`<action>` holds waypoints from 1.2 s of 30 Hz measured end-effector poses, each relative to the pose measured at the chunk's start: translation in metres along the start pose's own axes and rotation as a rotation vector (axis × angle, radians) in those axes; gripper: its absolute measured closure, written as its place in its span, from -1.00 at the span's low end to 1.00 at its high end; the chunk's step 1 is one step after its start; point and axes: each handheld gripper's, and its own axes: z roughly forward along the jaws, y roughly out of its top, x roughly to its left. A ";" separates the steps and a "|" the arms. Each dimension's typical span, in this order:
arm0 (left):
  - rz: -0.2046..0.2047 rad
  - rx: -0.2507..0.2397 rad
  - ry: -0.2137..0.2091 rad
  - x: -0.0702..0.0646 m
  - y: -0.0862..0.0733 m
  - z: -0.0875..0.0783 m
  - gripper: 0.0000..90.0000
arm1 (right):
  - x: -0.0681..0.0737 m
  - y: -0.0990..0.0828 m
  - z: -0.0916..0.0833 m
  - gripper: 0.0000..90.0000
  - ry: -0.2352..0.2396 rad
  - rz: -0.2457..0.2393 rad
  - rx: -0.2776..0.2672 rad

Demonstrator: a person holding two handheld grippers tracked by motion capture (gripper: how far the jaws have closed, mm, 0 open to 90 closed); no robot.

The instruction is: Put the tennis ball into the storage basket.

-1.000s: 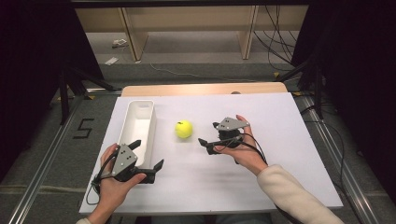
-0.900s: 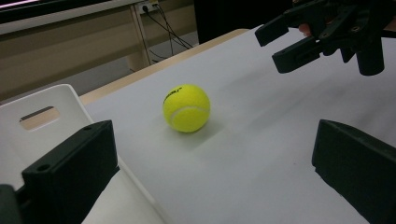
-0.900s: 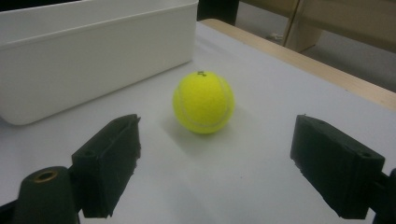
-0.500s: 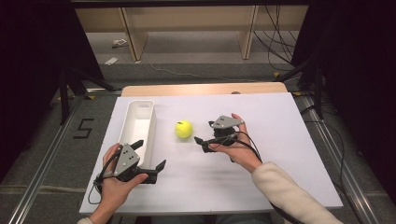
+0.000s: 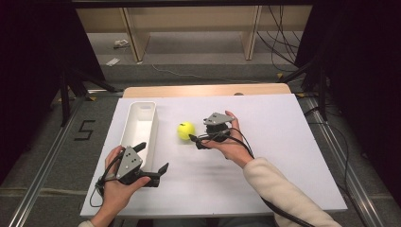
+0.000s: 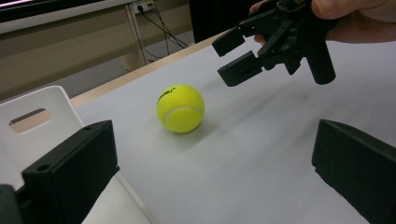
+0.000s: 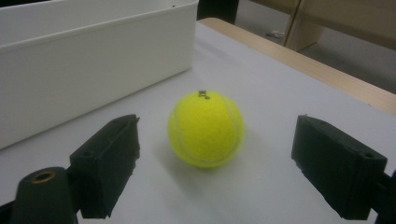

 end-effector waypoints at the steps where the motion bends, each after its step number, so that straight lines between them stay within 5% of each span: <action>1: -0.004 0.000 0.000 0.000 0.000 0.000 -1.00 | 0.000 0.000 0.003 -0.65 0.000 -0.005 0.004; 36: -0.011 -0.001 0.007 0.002 0.000 -0.001 -1.00 | 0.009 0.001 0.074 -0.72 -0.028 -0.019 0.117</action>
